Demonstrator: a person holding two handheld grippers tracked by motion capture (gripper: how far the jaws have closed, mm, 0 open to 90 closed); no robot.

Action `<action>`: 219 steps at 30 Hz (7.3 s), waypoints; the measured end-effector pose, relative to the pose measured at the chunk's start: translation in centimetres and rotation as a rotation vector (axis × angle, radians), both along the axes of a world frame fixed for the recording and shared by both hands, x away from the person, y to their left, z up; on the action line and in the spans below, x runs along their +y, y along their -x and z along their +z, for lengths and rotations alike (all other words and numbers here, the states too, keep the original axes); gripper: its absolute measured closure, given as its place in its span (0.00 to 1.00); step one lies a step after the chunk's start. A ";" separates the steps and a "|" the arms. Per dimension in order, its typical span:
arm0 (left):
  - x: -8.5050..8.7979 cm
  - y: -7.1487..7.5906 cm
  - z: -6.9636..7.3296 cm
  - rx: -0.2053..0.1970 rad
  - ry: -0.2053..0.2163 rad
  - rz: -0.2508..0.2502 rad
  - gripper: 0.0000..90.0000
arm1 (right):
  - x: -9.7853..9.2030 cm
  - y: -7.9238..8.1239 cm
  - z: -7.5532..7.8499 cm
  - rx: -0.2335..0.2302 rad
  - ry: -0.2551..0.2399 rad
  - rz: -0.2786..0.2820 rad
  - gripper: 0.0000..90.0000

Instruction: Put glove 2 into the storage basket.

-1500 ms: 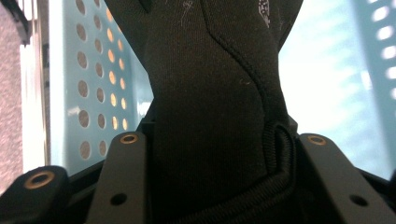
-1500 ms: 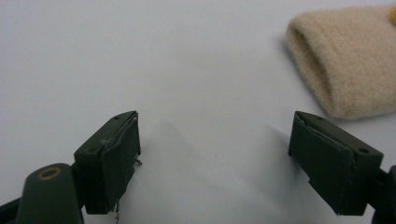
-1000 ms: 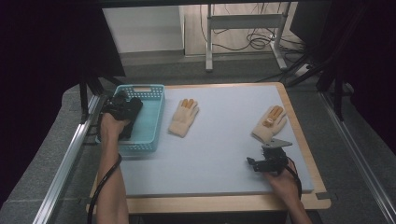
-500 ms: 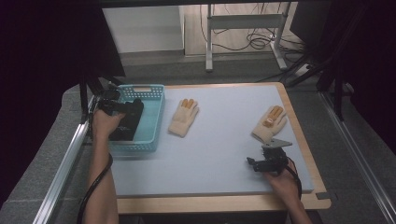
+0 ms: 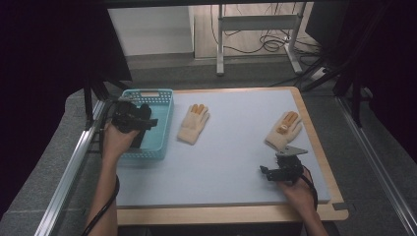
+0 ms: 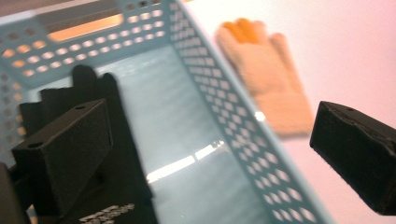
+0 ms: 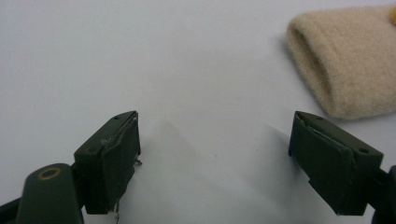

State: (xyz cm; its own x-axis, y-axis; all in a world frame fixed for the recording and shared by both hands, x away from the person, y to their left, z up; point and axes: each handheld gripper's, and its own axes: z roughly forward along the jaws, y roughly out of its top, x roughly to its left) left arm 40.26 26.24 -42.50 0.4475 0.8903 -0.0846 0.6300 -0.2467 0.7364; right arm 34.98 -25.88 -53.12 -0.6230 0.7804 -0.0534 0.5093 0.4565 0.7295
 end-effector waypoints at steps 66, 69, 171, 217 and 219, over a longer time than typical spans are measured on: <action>-10.5 11.1 -12.6 0.028 -0.070 -0.221 0.00 | 11.8 -5.3 1.7 0.078 -0.064 0.228 0.39; -10.5 11.1 -12.6 0.027 -0.069 -0.219 0.00 | 13.4 -6.0 1.9 0.070 -0.063 0.257 0.47; -10.4 11.1 -12.6 0.025 -0.071 -0.217 0.02 | -5.3 -11.7 4.6 -0.006 -0.042 -0.195 0.51; -10.4 11.1 -12.6 0.023 -0.069 -0.213 0.02 | 10.8 -6.9 8.5 -0.034 -0.124 0.290 0.68; -10.4 11.1 -12.6 0.023 -0.070 -0.214 0.02 | 12.3 -6.8 7.9 -0.020 -0.098 0.331 0.68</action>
State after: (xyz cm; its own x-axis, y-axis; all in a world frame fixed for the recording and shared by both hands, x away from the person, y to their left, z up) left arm 29.11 15.82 -55.08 0.6253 0.7794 -0.0387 0.5745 -0.4261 0.6989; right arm 41.79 -13.56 -45.18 -0.8429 0.5380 -0.0032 0.3300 0.5218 0.7867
